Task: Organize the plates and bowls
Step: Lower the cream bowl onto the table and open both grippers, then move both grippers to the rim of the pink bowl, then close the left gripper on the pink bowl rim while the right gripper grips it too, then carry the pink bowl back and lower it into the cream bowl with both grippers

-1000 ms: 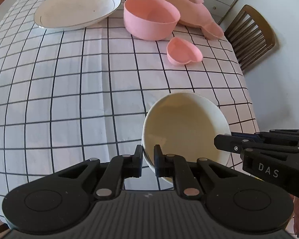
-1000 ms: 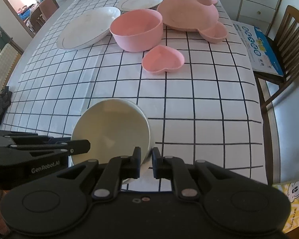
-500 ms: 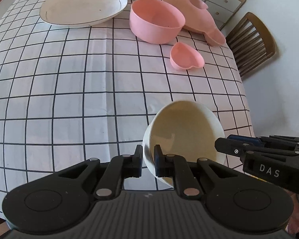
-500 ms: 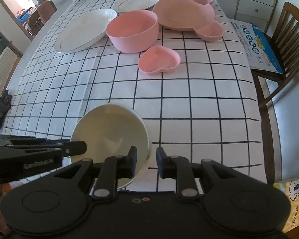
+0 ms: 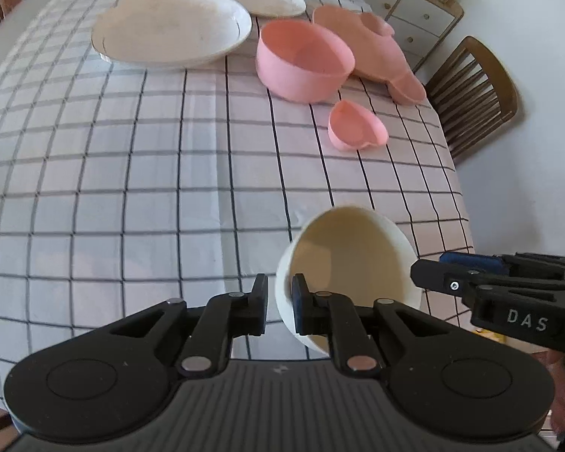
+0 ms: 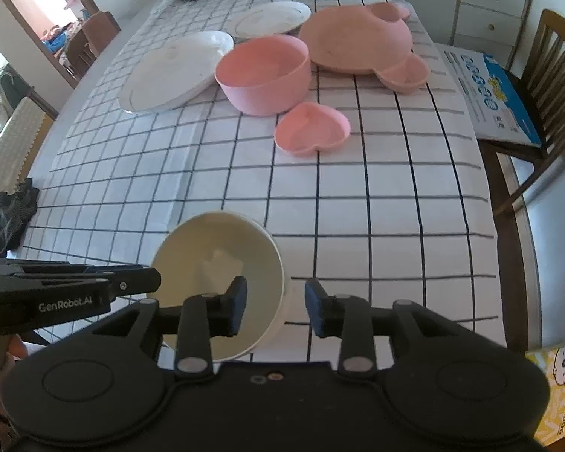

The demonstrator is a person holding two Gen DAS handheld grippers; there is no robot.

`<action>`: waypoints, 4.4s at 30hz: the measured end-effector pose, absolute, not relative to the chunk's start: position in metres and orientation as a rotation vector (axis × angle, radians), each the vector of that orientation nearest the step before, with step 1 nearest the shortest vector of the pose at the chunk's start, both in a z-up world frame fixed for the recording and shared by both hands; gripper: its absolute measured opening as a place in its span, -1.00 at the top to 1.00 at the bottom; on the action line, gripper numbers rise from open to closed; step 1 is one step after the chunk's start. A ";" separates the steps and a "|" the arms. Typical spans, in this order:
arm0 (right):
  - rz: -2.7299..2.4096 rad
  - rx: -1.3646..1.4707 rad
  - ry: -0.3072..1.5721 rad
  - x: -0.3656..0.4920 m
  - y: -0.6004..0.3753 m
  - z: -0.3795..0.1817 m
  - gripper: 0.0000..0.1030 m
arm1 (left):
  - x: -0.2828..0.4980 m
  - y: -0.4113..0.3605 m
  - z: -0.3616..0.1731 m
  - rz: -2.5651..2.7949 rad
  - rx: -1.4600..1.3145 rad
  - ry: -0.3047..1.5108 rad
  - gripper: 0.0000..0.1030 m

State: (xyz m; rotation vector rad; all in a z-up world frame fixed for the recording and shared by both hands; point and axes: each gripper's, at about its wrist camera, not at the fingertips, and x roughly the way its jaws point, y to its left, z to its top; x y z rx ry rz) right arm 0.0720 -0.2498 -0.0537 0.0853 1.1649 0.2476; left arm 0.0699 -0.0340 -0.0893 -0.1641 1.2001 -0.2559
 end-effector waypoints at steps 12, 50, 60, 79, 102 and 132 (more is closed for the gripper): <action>0.276 0.049 1.054 0.087 -0.248 -0.025 -0.25 | 0.079 -0.027 -0.062 -0.200 -0.126 1.060 -0.25; 0.242 0.139 1.064 0.266 -0.276 -0.032 -0.69 | 0.231 -0.060 -0.067 -0.015 -0.101 0.985 -0.56; 0.247 0.143 1.130 0.292 -0.272 -0.059 -0.42 | 0.260 -0.054 -0.092 -0.025 -0.226 1.063 -0.54; 0.272 0.145 1.215 0.308 -0.256 -0.082 0.49 | 0.285 -0.059 -0.114 -0.010 -0.231 1.137 0.35; 0.277 0.096 1.189 0.293 -0.245 -0.069 0.85 | 0.275 -0.062 -0.102 -0.022 -0.195 1.115 0.80; 0.245 0.169 1.150 0.174 -0.247 -0.002 0.83 | 0.167 -0.062 -0.037 -0.121 -0.153 1.088 0.80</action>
